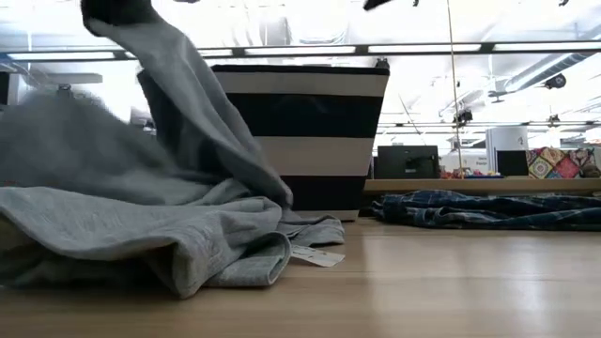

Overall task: Fold Laundry from Bin
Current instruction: Remove the gray shirt from the blue laundry bin, then fold the gray shirt

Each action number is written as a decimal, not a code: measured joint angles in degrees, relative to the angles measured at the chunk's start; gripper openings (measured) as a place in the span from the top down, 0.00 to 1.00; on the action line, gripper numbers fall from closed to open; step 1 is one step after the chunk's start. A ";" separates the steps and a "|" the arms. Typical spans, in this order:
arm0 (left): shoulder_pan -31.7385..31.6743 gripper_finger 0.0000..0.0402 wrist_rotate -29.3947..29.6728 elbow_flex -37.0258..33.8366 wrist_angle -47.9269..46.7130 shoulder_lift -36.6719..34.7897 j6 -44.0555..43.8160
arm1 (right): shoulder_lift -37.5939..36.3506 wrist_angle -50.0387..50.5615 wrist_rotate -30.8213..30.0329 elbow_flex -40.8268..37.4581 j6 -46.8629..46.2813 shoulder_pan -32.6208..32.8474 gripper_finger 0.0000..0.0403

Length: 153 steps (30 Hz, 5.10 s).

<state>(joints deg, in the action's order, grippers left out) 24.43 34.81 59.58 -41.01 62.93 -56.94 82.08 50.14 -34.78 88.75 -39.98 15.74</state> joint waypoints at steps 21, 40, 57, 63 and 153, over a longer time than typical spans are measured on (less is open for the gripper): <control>-35.51 0.16 -25.43 25.48 -41.77 6.88 0.97 | 0.00 10.61 17.72 12.11 15.06 -49.81 0.26; -55.24 0.23 -23.47 19.82 -13.06 17.67 13.56 | 8.19 9.53 32.27 11.34 6.83 -49.62 0.48; -62.56 0.94 -23.80 36.97 -15.50 26.17 25.92 | 12.11 0.32 27.29 15.26 7.42 -50.77 0.97; -69.30 0.95 -24.74 51.36 -14.05 33.64 33.33 | 12.34 -10.52 25.13 16.89 9.33 -56.00 0.97; -9.81 0.31 -24.07 -3.42 17.00 10.22 40.41 | 22.03 -12.88 25.78 -1.10 6.34 -0.02 0.98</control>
<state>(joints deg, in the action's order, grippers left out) 14.62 10.74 56.16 -24.01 73.15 -16.53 104.12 37.25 -8.99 87.66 -33.65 15.73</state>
